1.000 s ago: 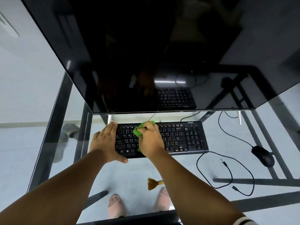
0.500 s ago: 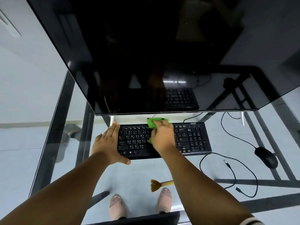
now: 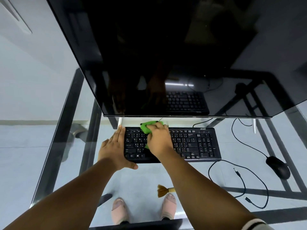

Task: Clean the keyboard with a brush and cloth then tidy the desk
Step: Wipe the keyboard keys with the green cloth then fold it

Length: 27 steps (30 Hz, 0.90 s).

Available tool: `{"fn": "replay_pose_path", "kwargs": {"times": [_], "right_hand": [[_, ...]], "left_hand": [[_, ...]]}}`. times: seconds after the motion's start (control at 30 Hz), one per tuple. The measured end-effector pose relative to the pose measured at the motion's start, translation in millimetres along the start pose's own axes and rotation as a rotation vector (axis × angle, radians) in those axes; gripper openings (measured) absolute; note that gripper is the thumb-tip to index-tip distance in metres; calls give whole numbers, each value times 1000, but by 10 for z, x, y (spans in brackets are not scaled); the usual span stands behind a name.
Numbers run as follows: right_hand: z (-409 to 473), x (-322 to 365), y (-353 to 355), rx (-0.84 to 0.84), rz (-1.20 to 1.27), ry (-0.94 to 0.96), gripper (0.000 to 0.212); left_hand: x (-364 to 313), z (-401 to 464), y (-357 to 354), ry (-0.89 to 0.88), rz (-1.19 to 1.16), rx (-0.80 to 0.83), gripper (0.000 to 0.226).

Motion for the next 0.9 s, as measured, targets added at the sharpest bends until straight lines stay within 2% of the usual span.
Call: {"fn": "replay_pose_path", "kwargs": {"times": [0.07, 0.23, 0.37, 0.43, 0.5, 0.6, 0.67, 0.73, 0.8, 0.9], "right_hand": [[-4, 70, -54, 38, 16, 65, 43], [-55, -212, 83, -57, 4, -49, 42], [-118, -170, 49, 85, 109, 44, 45], [-165, -245, 122, 83, 230, 19, 44], [-249, -417, 240, -34, 311, -58, 43], [-416, -697, 379, -221, 331, -230, 35], [-497, -843, 347, -175, 348, -357, 30], [-539, -884, 257, -61, 341, -416, 31], [-540, -846, 213, -1, 315, -404, 33], [-462, -778, 205, 39, 267, -379, 29]], "left_hand": [[26, -16, -11, 9, -13, -5, 155], [51, -9, -34, 4, -29, -8, 155], [61, 0, -61, -13, -42, -17, 154], [93, -13, -76, -20, -81, -23, 149], [116, -38, -20, -25, -162, -90, 131], [108, -69, 190, -20, -328, -321, 84], [14, -57, 326, -7, -397, -414, 63], [-112, 26, 372, 47, -433, -390, 44], [-224, 160, 360, 117, -452, -330, 39], [-397, 373, 292, 168, -402, -197, 52]]}}
Point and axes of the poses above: each hand's wrist, its own z-axis towards the middle knuckle, its own y-axis out of the back of the hand, x = y × z, the point moved 9 cm from there along z, towards the middle knuckle, and after that the axes turned 4 degrees about -x, right-handed, at the moved point
